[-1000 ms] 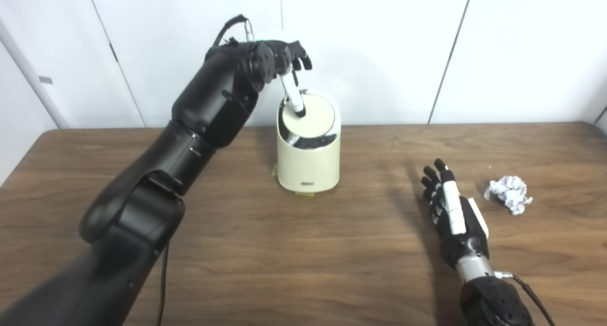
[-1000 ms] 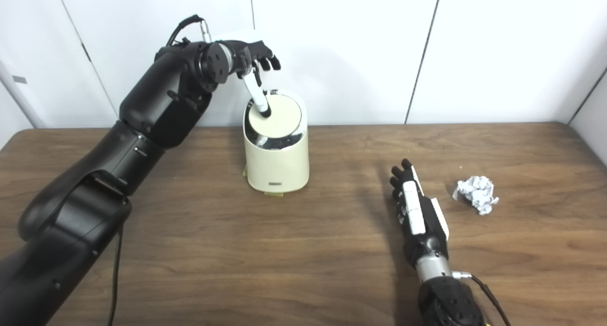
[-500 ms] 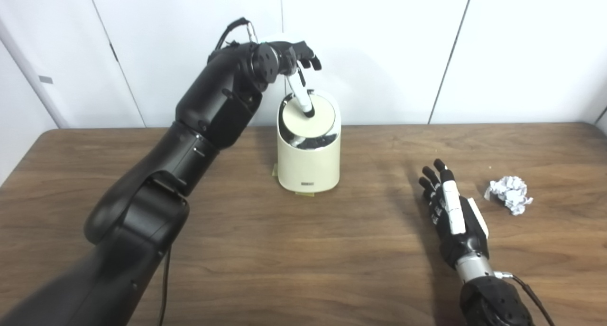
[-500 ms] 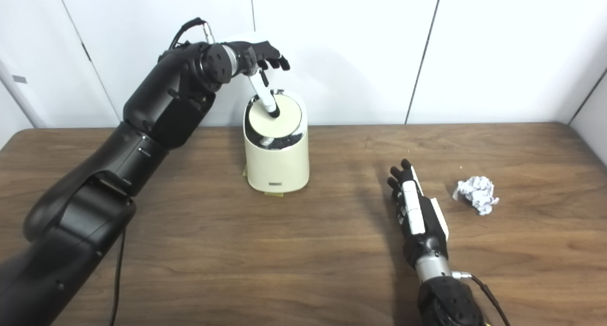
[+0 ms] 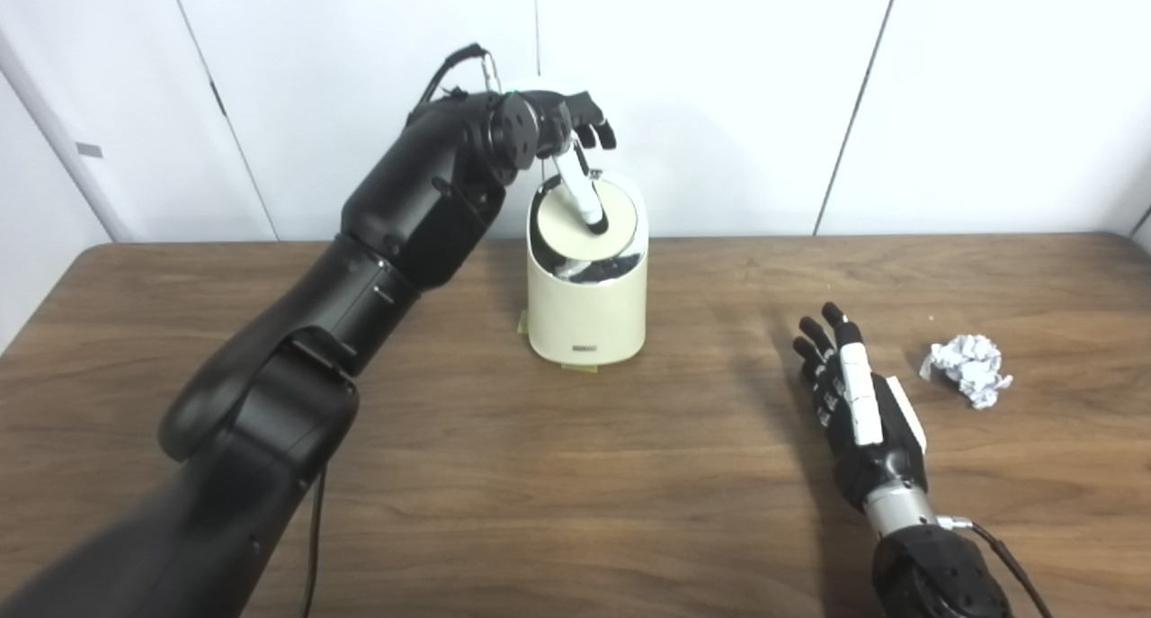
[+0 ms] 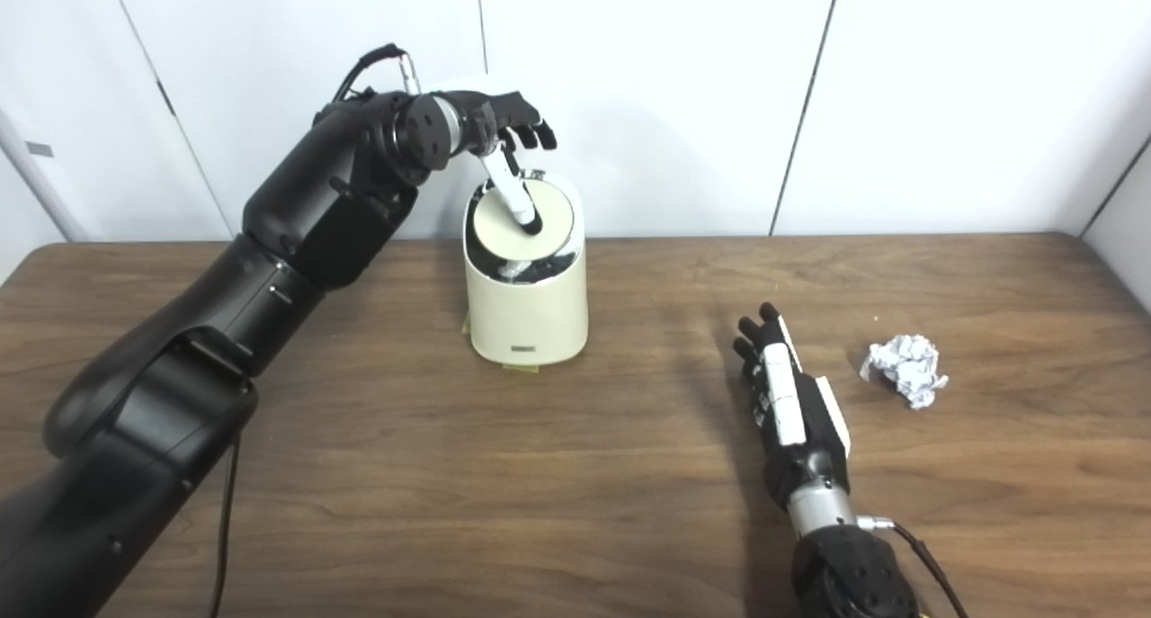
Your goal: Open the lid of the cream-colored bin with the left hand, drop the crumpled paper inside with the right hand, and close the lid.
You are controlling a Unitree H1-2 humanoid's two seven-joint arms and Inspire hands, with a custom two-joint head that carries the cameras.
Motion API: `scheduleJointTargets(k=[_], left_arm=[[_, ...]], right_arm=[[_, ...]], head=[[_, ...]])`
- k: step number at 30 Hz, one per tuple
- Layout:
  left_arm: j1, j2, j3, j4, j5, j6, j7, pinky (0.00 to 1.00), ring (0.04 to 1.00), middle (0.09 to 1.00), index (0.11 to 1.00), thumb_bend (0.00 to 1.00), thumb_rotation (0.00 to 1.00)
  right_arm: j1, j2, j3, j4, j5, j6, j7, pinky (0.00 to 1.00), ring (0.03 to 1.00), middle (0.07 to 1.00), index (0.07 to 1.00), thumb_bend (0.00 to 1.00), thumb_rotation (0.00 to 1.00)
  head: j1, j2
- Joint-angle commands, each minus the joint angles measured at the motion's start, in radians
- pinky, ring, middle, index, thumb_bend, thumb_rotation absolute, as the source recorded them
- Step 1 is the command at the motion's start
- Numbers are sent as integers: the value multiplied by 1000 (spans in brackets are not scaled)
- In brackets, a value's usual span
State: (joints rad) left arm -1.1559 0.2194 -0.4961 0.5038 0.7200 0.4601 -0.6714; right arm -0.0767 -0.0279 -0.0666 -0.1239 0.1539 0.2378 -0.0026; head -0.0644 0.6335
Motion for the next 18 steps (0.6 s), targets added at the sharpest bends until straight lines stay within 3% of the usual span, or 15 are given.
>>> scheduleJointTargets(k=[1, 6, 7, 9, 12, 18], left_arm=[[-61, 17, 16, -14, 4, 6, 19, 809, 868, 883, 882, 893, 42], [-55, 9, 29, -5, -8, 8, 17, 828, 872, 885, 891, 868, 1], [-51, 8, 33, -5, -13, 8, 19, 795, 844, 867, 891, 865, 0], [-46, 6, 34, -7, -16, 7, 26, 626, 712, 778, 885, 861, 0], [-41, 9, 14, -3, -2, -8, 46, 540, 647, 725, 877, 871, 0], [-36, 12, -24, 3, 33, -13, 76, 646, 832, 866, 869, 895, 0]], right_arm=[[-16, 11, 3, -23, 13, 3, 8, 1000, 951, 951, 1000, 632, 900], [-17, 10, 4, -22, 13, 1, 13, 1000, 955, 952, 1000, 636, 900], [-17, 9, 5, -22, 12, -1, 15, 1000, 956, 954, 1000, 638, 900], [-16, 7, 7, -23, 12, -3, 18, 1000, 959, 960, 1000, 642, 897], [-16, 5, 10, -23, 9, -5, 20, 1000, 959, 960, 1000, 646, 900], [-19, 8, 8, -27, 10, 2, 15, 1000, 955, 962, 1000, 649, 899]], head=[[-1, 2], [1, 3], [1, 3], [1, 3], [3, 5], [2, 7]])
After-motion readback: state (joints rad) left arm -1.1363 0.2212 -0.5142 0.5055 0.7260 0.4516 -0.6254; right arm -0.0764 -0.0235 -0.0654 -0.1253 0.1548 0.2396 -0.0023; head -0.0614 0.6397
